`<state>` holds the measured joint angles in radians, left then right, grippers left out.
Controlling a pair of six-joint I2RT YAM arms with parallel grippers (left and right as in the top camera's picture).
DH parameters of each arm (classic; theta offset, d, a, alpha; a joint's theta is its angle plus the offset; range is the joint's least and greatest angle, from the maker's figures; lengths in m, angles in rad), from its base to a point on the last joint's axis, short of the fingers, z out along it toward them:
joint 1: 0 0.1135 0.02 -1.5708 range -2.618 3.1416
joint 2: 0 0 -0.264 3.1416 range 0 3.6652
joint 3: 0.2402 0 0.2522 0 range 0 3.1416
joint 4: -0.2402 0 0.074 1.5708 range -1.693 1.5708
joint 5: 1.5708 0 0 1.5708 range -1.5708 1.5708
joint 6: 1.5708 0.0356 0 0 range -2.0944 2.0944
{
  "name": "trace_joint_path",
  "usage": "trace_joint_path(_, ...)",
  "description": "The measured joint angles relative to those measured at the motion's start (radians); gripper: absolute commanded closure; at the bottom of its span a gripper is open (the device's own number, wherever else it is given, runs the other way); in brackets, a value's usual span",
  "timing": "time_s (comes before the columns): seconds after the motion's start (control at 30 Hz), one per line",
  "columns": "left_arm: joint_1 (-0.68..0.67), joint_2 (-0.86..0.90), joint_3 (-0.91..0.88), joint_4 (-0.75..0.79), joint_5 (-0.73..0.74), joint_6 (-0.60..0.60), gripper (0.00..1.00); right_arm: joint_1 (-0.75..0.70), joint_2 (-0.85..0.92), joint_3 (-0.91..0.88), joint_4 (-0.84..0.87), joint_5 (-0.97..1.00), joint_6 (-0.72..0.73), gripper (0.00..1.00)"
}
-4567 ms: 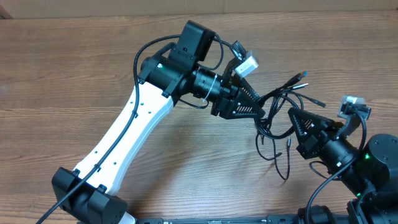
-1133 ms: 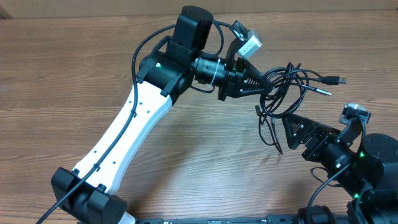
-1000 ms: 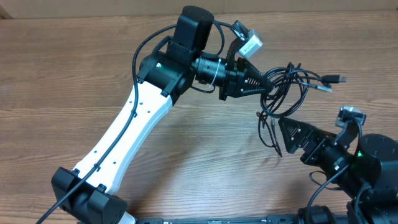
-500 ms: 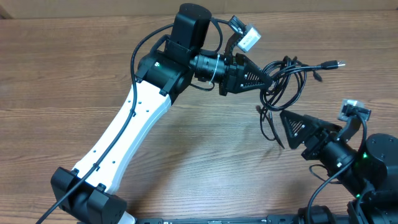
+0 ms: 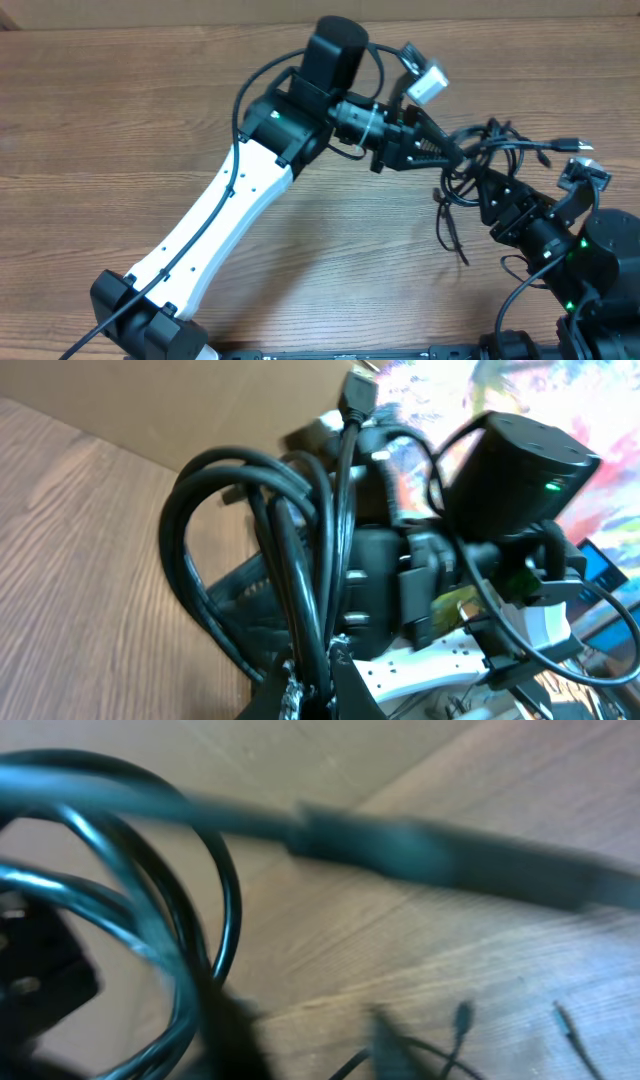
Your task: Untangle cables
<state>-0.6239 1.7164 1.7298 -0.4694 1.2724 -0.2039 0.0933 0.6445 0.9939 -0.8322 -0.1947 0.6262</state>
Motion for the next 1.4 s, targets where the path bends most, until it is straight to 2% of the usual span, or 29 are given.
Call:
trace_joint_path(0.8, 0.019, 0.000, 0.000, 0.004, -0.005, -0.001, 0.96, 0.013, 0.013, 0.002, -0.135, 0.134, -0.013, 0.96)
trace_joint_path(1.17, 0.027, 0.000, 0.000, 0.006, -0.008, 0.000, 0.96, 0.012, 0.013, 0.003, -0.092, 0.112, -0.016, 0.96)
trace_joint_path(1.4, 0.042, 0.000, 0.001, -0.080, -0.074, -0.001, 0.96, 0.011, 0.013, 0.003, -0.055, 0.051, -0.009, 0.96)
